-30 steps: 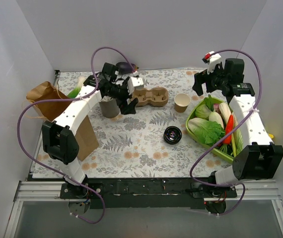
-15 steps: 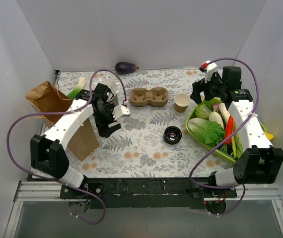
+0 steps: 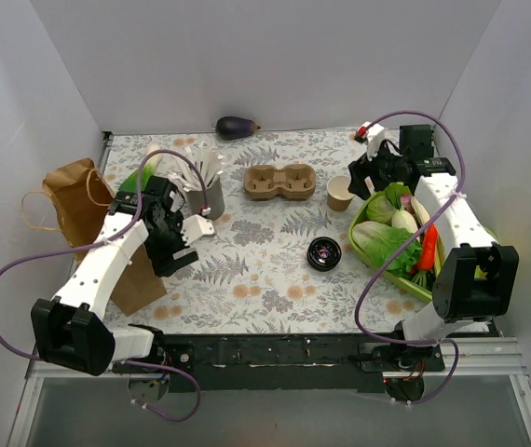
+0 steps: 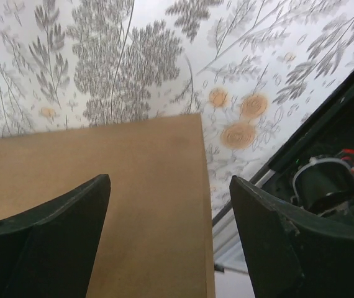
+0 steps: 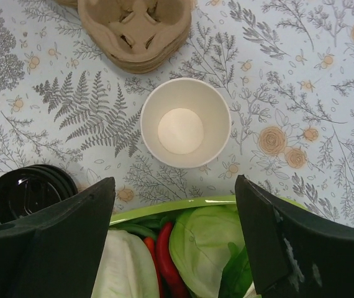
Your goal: Pack the takeout coffee
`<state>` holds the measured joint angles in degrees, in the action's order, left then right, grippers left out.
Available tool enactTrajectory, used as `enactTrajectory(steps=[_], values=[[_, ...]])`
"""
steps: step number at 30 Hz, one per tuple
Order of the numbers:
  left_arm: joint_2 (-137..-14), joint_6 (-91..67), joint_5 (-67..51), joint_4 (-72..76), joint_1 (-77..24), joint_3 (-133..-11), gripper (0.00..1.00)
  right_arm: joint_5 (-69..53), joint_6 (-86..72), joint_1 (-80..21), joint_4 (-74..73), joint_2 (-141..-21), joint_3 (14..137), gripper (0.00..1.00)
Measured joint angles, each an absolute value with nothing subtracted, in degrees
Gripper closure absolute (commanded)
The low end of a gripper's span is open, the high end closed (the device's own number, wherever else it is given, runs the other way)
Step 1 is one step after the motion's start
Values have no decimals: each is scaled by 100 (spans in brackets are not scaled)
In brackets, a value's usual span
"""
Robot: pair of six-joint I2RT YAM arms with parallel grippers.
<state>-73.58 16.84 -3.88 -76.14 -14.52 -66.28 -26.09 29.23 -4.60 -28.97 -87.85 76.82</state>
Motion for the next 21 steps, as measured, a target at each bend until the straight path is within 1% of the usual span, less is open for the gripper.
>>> enactTrajectory(steps=[4,9,10,12,14,21], values=[[-7332,1487,-1066,-7435,-1459,-6705,20,-2676,3343,-591,-3114,-8956,7747,23],[-7623,921,-2359,-6838,-1520,-6864,19,-2628,3948,-932,-3315,-8960,7723,37],[-7679,790,-2569,-6720,-1542,-6864,17,-2582,4018,-1033,-3310,-8960,7710,39],[-7815,506,-2956,-6462,-1599,-6862,17,-2423,4130,-1221,-3306,-8980,7708,44],[-7902,209,-3249,-6169,-1645,-6823,16,-2259,4176,-1406,-3291,-9096,7747,47],[-7931,-401,-3645,-5559,-1699,-6711,16,-1811,4139,-1551,-3264,-9994,8060,45]])
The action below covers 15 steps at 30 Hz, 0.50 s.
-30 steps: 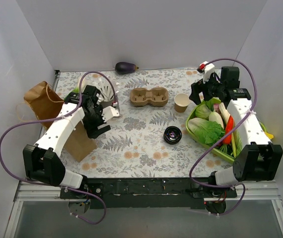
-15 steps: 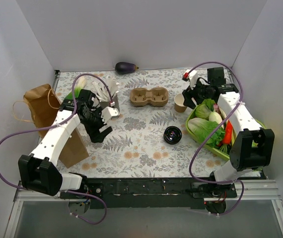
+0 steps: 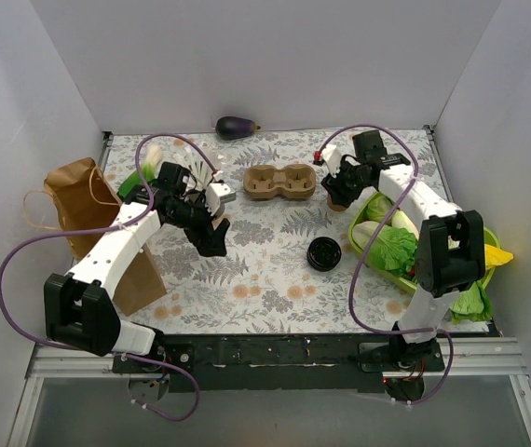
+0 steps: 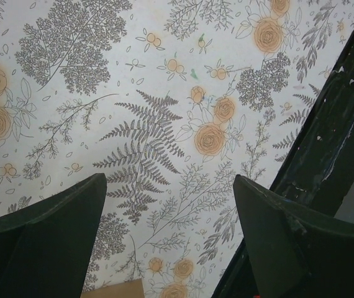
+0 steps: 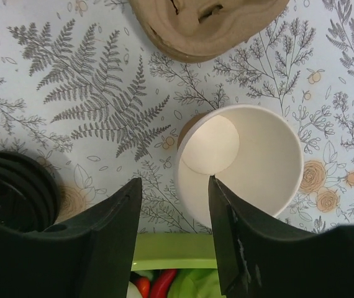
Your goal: Pack the takeout coffee
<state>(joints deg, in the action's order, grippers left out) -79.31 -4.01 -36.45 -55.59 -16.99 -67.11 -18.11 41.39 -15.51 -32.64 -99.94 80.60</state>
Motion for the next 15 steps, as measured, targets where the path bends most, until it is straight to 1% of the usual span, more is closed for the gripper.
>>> enactTrajectory(steps=[1,4,7,8,13,14,15], values=[[-7931,-456,-3653,-5513,-1699,-6698,16,-1754,4143,-1551,-3301,-10084,8086,46],[-7924,-587,-3664,-5415,-1699,-6654,16,-1599,4169,-1557,-3437,-10394,8355,53],[-7902,-661,-3660,-5378,-1699,-6600,16,-1529,4193,-1579,-3551,-10709,8750,63],[-7896,-668,-3656,-5376,-1699,-6598,16,-1522,4202,-1588,-3583,-10783,8842,68],[-7817,-670,-3642,-5365,-1699,-6571,15,-1487,4237,-1660,-3747,-10954,8993,74],[-7797,-670,-3642,-5363,-1699,-6558,15,-1485,4241,-1680,-3789,-10969,8993,78],[-7782,-670,-3640,-5360,-1699,-6547,15,-1479,4244,-1697,-3815,-10980,8993,80]])
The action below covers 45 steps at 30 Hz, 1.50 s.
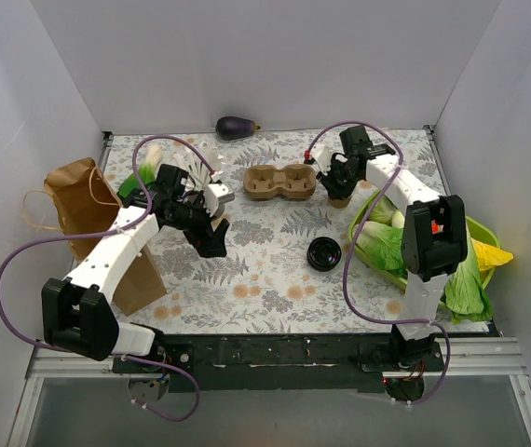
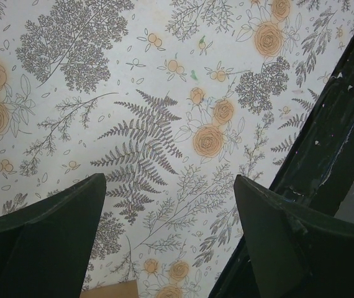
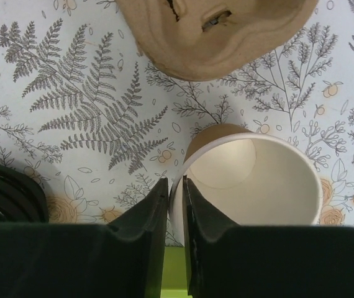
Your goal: Pack the takeout coffee
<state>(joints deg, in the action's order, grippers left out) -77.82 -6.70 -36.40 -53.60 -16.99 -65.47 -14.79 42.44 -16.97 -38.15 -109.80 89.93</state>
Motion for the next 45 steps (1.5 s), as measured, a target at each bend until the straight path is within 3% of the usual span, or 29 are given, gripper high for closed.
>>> enactTrajectory(steps=[2,5,15,22,32,45], values=[[-7767,-670,-3640,-5349,-1699,-6523,15,-1468,4246,-1737,-3922,-11008,9021,90],[-7754,-663,-3618,-5352,-1699,-6490,15,-1450,4259,-1776,-4058,-11010,9065,99],[-7734,-882,-3402,-5118,-1699,-6479,14,-2231,4700,-2032,-4923,-10523,9229,99],[-7634,-2259,-2738,-4244,-1651,-6075,13,-2742,5548,-3376,-5133,-9308,8514,99],[-7247,-3951,-1992,-3435,-1551,-5210,11,-3046,6471,-4099,-5636,-9463,8254,99],[-6943,-4182,-1966,-3249,-2268,-4987,10,-3133,6364,-4840,-5135,-9144,7170,97]])
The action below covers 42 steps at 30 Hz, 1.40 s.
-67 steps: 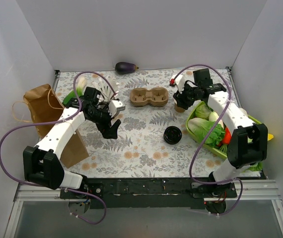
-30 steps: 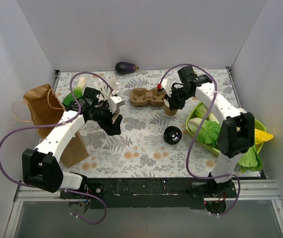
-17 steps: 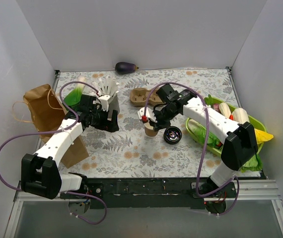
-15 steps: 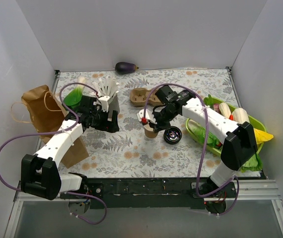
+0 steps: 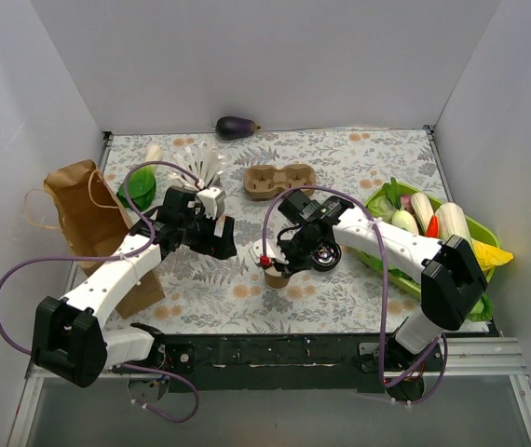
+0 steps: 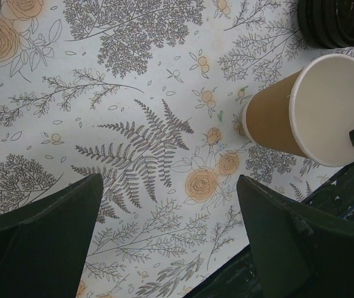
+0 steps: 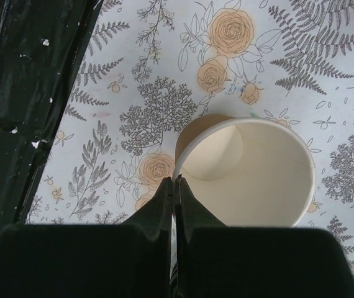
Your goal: Pack the takeout coffee
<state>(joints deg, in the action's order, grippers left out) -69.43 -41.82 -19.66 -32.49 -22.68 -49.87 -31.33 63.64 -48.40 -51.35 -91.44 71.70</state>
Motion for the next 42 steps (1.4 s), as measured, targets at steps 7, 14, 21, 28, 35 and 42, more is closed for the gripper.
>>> enactTrajectory(steps=[7,14,21,28,35,42], values=[[-6947,-4185,-1968,-3251,-2268,-4987,10,-3089,6230,-4915,-4547,-9122,6888,82],[-7002,-4163,-2043,-3258,-2268,-4987,10,-2877,6069,-4893,-4480,-9091,6860,43],[-7070,-3835,-2609,-3291,-2305,-5050,10,-2720,5937,-4187,-4810,-8497,7098,44],[-7380,-3363,-2860,-3251,-2309,-5177,10,-2899,5422,-2467,-4960,-8753,7415,51],[-7710,-3015,-2945,-3306,-2261,-5380,10,-2869,5441,-1848,-5214,-9371,7524,49],[-7985,-2930,-2995,-3430,-2246,-5686,10,-2731,5312,-1916,-5264,-9369,7522,42]])
